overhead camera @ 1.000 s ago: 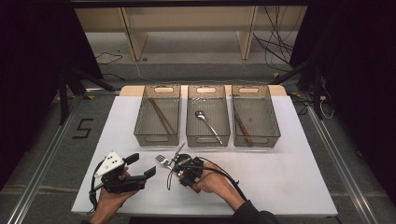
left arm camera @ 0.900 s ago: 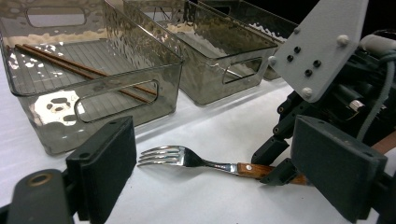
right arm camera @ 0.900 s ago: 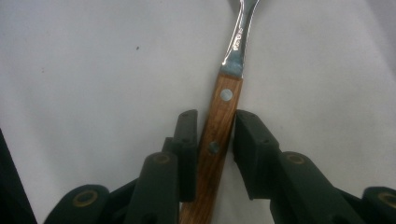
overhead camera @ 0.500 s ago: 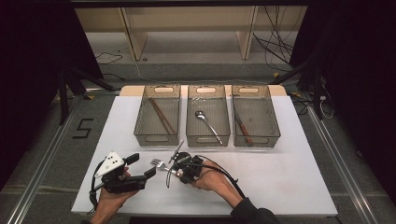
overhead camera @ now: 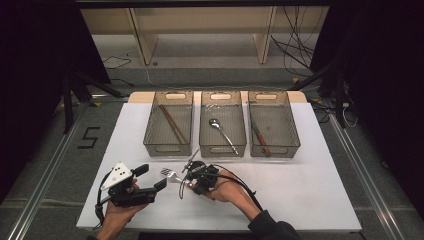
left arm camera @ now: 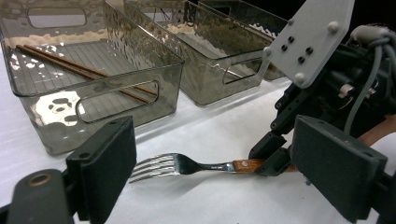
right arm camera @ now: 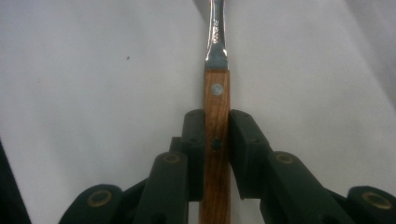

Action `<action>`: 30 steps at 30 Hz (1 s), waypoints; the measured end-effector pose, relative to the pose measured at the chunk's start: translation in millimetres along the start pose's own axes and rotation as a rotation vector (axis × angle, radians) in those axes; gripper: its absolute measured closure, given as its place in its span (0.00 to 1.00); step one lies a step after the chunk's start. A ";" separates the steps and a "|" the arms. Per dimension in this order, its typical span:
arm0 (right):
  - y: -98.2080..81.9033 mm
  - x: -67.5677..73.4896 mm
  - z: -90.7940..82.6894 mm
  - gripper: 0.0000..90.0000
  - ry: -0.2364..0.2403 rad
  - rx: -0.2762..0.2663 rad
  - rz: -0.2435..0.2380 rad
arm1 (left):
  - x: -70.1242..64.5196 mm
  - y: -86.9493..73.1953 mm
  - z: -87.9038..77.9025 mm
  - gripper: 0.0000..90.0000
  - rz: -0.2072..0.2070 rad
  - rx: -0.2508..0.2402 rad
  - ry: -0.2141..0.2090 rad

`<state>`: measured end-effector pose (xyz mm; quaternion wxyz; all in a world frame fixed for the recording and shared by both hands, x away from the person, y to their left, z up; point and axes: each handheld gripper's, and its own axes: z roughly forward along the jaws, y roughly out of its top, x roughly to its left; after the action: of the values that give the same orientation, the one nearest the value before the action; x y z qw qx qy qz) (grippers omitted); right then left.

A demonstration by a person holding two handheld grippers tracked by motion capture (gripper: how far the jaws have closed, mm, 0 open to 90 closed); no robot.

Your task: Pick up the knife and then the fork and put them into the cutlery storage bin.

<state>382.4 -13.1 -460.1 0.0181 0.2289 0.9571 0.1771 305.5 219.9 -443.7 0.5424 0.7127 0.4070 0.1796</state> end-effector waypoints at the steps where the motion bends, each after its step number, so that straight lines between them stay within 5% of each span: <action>1: -0.2 0.0 -2.1 0.86 0.001 -0.008 0.007 | 0.1 0.0 0.0 0.15 0.000 0.000 0.000; 11: -11.9 -14.8 -30.7 0.86 0.016 -0.125 0.034 | 0.0 -0.2 0.4 0.15 0.004 0.006 -0.001; 30: -49.3 -51.7 -93.0 0.86 0.011 -0.332 0.165 | -0.2 -0.4 1.1 0.15 0.002 0.009 -0.001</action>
<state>396.6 -107.9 -392.5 0.0360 0.2995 0.8928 0.3346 306.0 219.2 -444.3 0.5393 0.7156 0.4066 0.1780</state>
